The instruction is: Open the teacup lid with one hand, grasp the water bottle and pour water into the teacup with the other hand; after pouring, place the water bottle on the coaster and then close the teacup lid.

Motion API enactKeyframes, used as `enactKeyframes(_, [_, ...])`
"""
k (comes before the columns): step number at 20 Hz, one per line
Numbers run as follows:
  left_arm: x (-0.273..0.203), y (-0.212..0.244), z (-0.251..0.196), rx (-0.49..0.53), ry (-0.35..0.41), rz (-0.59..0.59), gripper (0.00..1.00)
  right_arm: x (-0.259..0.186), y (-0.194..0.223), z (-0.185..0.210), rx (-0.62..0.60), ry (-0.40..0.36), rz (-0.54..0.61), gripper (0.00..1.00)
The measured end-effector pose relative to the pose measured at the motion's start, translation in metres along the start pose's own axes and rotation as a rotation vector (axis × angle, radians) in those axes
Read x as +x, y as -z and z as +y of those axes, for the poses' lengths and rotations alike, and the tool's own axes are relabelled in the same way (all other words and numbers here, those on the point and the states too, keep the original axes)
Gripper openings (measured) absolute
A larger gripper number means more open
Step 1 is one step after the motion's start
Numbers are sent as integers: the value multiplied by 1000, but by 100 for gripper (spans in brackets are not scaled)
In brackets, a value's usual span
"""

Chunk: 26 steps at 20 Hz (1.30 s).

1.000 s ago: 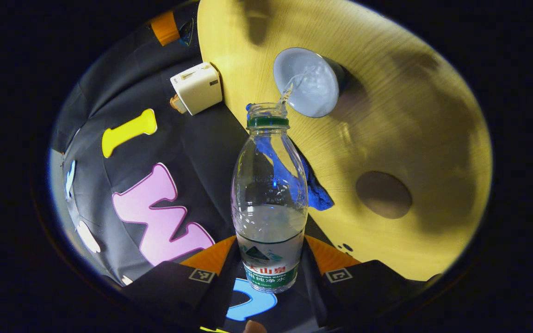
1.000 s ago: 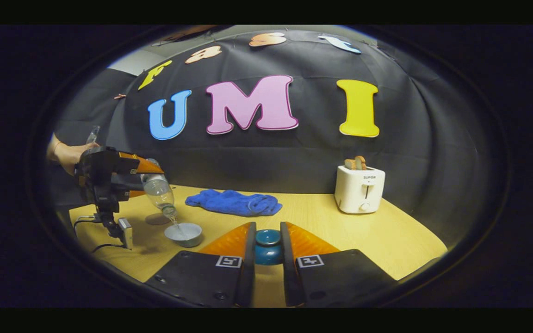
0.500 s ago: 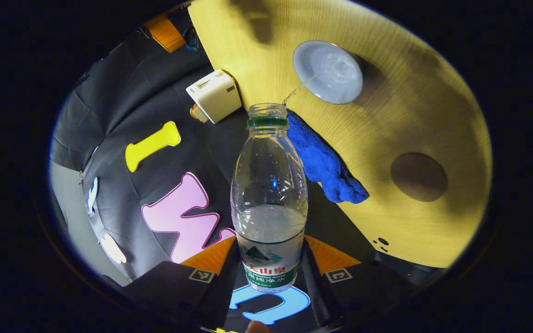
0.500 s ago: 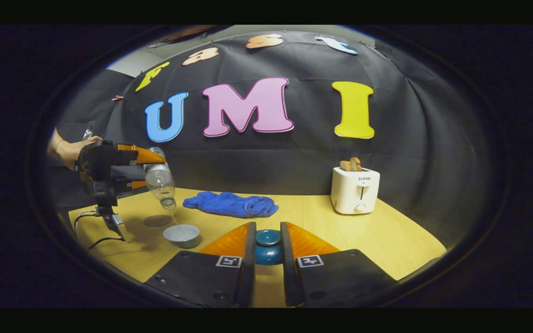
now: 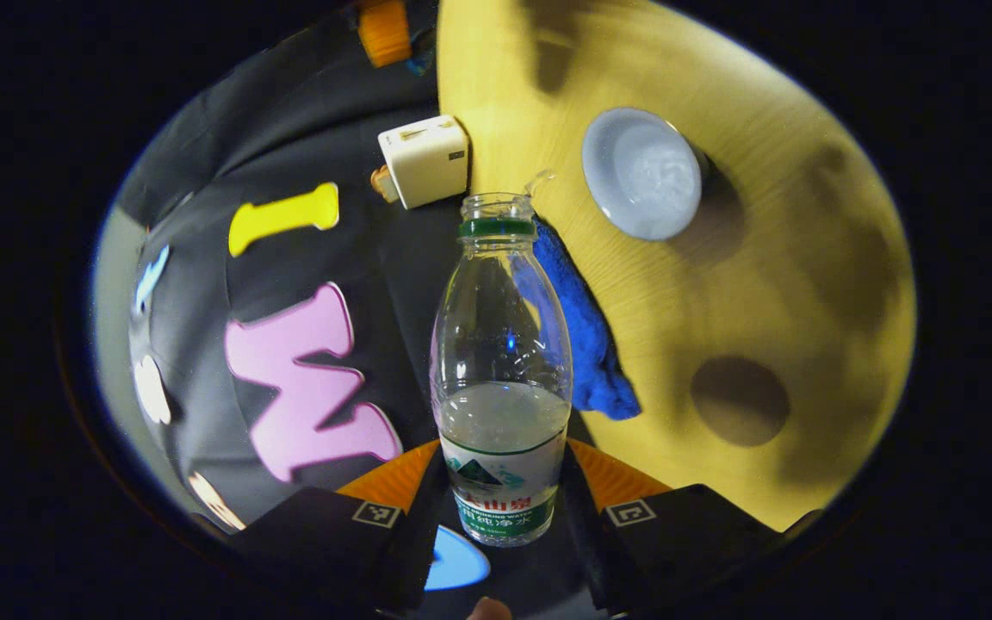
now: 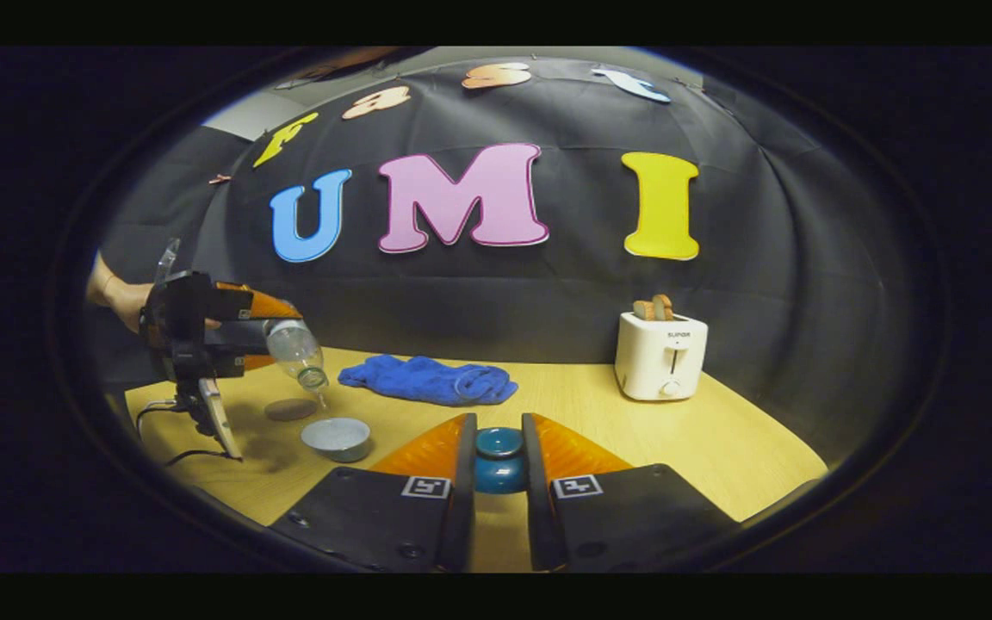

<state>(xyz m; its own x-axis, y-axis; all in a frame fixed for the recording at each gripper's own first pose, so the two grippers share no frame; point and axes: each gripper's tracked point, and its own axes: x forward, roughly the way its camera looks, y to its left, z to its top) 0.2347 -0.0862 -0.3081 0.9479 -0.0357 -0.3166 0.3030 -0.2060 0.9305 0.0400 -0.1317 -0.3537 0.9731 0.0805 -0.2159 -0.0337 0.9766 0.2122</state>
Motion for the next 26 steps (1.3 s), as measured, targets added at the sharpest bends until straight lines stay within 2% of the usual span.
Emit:
enactKeyframes(2, [-4, -7, -23, -160, 75, -16, 71, 3, 0, 1, -3, 2, 2, 29])
enactKeyframes(3, [-6, -8, -31, -240, 107, -11, 72, 3, 0, 1, -5, 2, 4, 34])
enactKeyframes(4, [-6, -10, -41, -330, 139, -9, 71, 5, 0, 2, -8, 3, 6, 29])
enactKeyframes(6, [-10, -15, -58, -534, 203, 8, 71, 6, 0, 4, -12, 2, 9, 29])
enactKeyframes(7, [-12, -14, -62, -652, 222, 6, 72, 8, -1, 5, -13, 1, 10, 24])
enactKeyframes(9, [-13, -16, -57, -865, 212, -12, 71, 9, -2, 7, -18, 0, 12, 28])
enactKeyframes(12, [-17, -14, -35, -1173, 152, -79, 72, 12, -5, 11, -22, -2, 12, 34])
enactKeyframes(13, [-19, -12, -29, -1258, 129, -99, 72, 14, -5, 13, -23, -2, 11, 24])
enactKeyframes(14, [-23, -11, -22, -1328, 107, -114, 72, 15, -6, 14, -24, -3, 11, 24])
enactKeyframes(17, [-24, 6, -12, -1523, 45, -135, 71, 18, -7, 19, -24, -6, 13, 24])
enactKeyframes(20, [-24, 16, -16, -1699, 33, -149, 72, 20, -7, 23, -23, -5, 16, 24])
enactKeyframes(22, [-23, 22, -23, -1773, 19, -144, 72, 22, -8, 25, -23, -1, 18, 24])
enactKeyframes(23, [-19, 24, -27, -1796, 12, -138, 72, 23, -8, 25, -21, 0, 18, 29])
enactKeyframes(24, [-20, 26, -30, -1811, 4, -128, 72, 23, -8, 26, -20, 2, 18, 24])
enactKeyframes(26, [-16, 26, -36, -1824, 6, -118, 72, 24, -8, 27, -21, 4, 19, 24])
